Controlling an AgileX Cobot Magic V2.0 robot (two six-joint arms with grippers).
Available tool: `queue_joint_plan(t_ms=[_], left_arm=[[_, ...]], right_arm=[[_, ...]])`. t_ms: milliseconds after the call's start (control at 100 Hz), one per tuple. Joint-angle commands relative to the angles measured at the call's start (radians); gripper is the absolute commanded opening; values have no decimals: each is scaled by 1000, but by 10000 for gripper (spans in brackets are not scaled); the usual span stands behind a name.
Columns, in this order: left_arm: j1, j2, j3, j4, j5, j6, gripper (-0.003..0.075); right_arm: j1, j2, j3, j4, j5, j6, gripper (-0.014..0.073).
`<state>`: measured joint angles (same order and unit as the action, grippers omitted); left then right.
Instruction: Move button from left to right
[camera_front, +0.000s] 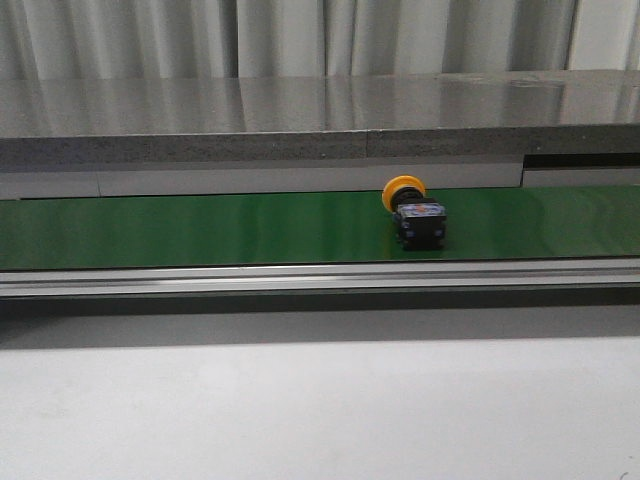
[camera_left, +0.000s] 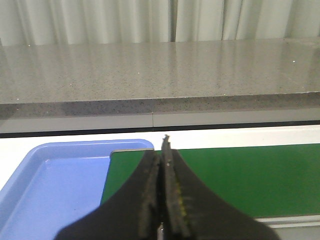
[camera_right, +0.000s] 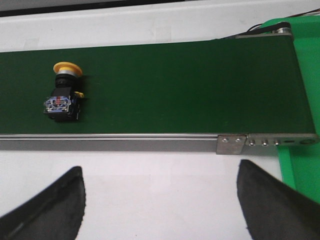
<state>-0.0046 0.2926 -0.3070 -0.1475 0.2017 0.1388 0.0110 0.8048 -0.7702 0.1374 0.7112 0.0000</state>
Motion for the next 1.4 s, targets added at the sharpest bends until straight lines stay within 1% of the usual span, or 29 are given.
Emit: queue_joint_plan(t_ms=[0,210,390,580,700,800,980,1130,1390], left_arm=[[-7,5,-27,-11,-85,-3,-20],[-7,5,-27,-11,-85,-3,-20],[-7,5,-27,-11,-85,-3,-20],[-7,5,-27,-11,-85,-3,-20],[-7,5,-27,-11,-85,-3,-20],[-7,5,-27,-11,-85,-3,-20],[-7,5,-27,-11,-85,-3,-20],[-7,5,-27,-11,-85,-3,-20],[-7,5,-27,-11,-85,-3,-20]], right_arm=[[0,86,-73,36,-57,-58,616],[0,302,-197,130,-57,-172,616],[1,467,-291,150,-57,-224,616],[1,588,-359,158,-56,-268,616],[3,645,-389,158,-59,-275,616],[22,682,-401,159,-71,-301,616],[59,748,-414,158,-100,-302,616],[61,799,-414,154,-125,-302,616],[61,863,-414,149,-126,-302,611]])
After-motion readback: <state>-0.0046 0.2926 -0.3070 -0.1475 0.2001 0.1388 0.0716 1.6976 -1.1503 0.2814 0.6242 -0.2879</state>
